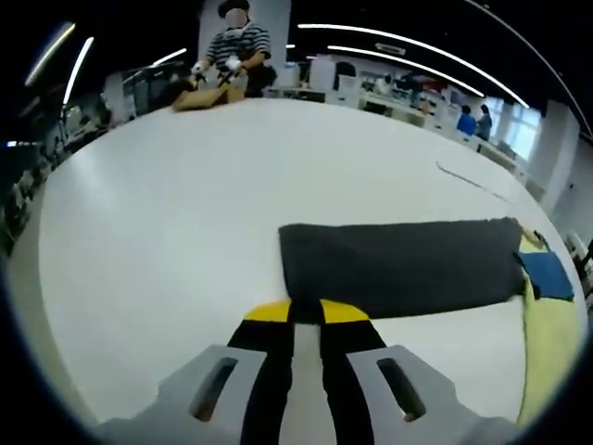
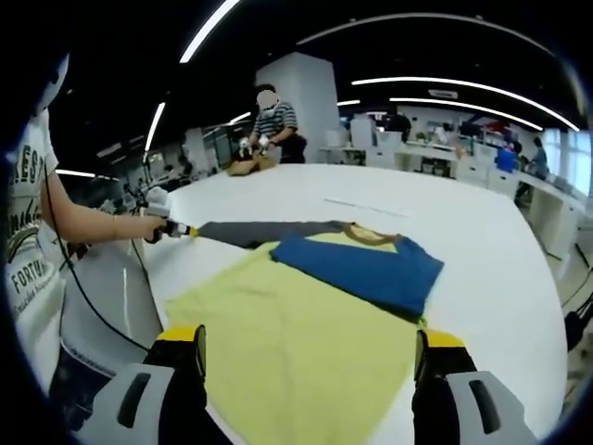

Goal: Fold the garment on the visible template until the final outline fits inside the template.

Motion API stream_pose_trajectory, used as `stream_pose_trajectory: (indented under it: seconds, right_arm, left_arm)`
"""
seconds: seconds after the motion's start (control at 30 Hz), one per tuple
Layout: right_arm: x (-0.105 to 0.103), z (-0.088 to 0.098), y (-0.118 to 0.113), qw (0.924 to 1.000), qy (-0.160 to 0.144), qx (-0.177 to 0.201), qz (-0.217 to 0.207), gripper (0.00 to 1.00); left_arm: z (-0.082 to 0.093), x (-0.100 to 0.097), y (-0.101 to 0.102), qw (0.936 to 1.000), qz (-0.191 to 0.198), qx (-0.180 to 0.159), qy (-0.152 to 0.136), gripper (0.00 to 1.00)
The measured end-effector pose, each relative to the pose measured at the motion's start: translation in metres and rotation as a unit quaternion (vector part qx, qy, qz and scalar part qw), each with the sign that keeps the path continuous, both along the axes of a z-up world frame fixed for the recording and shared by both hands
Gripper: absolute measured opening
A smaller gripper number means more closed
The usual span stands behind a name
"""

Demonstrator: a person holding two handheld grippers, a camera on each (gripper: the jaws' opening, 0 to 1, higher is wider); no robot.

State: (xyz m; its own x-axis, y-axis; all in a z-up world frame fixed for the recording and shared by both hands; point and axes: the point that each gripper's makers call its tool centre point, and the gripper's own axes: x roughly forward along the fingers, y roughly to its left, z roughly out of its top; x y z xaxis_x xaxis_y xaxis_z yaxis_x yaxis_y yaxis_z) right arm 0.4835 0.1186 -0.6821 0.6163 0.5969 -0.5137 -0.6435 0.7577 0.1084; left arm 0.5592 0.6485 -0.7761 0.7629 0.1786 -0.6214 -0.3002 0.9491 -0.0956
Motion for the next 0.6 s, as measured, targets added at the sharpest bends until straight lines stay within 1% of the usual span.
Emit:
stream_pose_trajectory:
  seconds: [0.03, 0.13, 0.27, 0.4, 0.6]
  right_arm:
    - [0.0002, -0.0001, 0.0001, 1.0000, -0.001, -0.003, 0.001, 0.92]
    - [0.0002, 0.0016, 0.0015, 1.0000, -0.003, 0.000, 0.003, 0.93]
    - [-0.0001, 0.0025, 0.0026, 1.0000, -0.004, 0.003, 0.004, 0.93]
    - [-0.0015, 0.0015, 0.0023, 1.0000, -0.002, -0.001, 0.006, 0.93]
    - [-0.0018, 0.0032, 0.0017, 1.0000, -0.004, 0.003, 0.005, 0.94]
  left_arm:
    - [-0.0006, -0.0002, -0.0015, 1.0000, -0.003, -0.005, 0.003, 0.06]
    - [0.0017, -0.0001, -0.0012, 0.9999, -0.012, 0.001, 0.001, 0.01]
    - [0.0017, -0.0028, -0.0026, 0.9999, -0.015, -0.002, 0.003, 0.01]
    - [0.0030, -0.0043, -0.0052, 0.9998, -0.019, -0.008, -0.004, 0.01]
    - [0.0083, -0.0054, -0.0099, 0.9996, -0.026, -0.004, -0.007, 0.01]
